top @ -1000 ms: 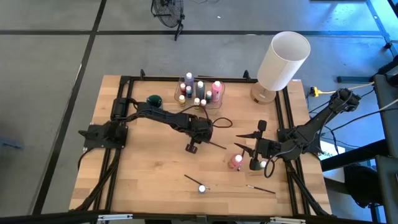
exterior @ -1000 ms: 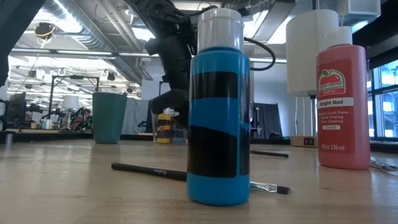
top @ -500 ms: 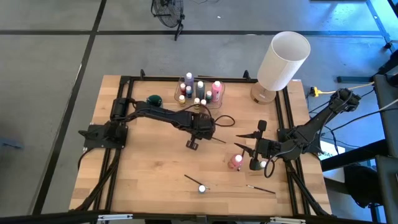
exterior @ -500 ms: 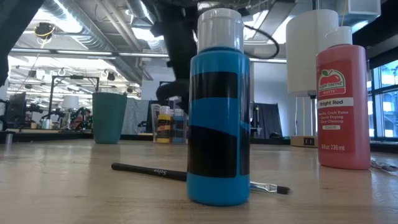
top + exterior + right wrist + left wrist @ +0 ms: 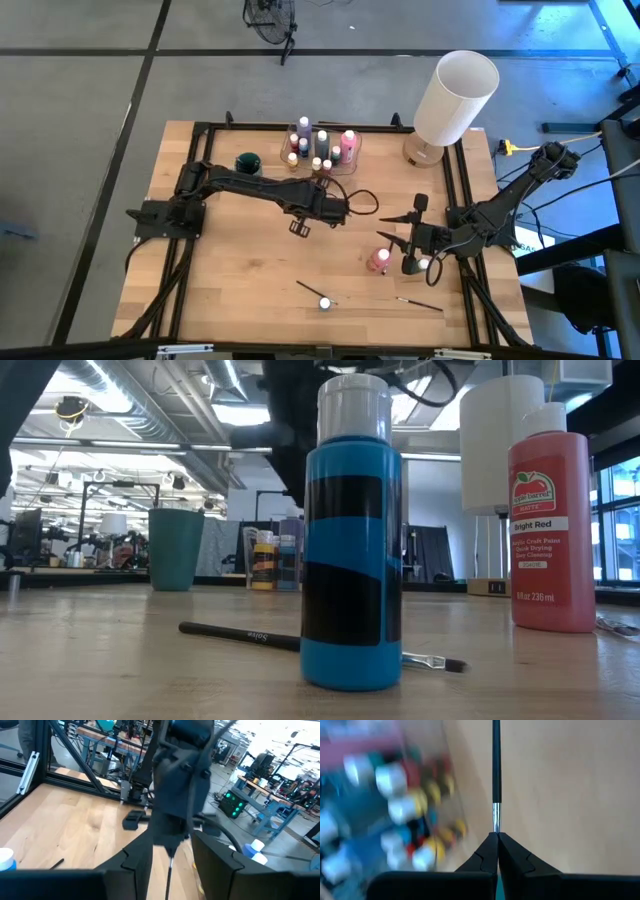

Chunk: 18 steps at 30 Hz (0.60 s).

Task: Pick & Place Paint Supplies
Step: Put the silver paint brush into the green cup

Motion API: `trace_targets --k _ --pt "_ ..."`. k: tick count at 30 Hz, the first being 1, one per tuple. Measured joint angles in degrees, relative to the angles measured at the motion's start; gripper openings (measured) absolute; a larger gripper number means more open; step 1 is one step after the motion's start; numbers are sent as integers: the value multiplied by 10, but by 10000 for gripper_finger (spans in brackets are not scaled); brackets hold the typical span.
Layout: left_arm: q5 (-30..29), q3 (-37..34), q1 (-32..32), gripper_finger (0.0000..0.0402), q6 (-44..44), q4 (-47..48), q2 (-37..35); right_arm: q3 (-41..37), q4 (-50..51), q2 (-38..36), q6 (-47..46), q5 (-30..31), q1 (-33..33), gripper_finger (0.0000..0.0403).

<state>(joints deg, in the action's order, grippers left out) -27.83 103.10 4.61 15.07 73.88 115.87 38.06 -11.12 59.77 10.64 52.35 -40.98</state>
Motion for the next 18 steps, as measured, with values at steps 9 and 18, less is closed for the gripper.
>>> trace_targets --k 9,18 --pt "-38 6 7 1 -96 123 -51 0 -9 0 18 1 -19 140" --pt "-84 4 31 1 -144 165 -125 0 -14 0 22 1 -19 140"
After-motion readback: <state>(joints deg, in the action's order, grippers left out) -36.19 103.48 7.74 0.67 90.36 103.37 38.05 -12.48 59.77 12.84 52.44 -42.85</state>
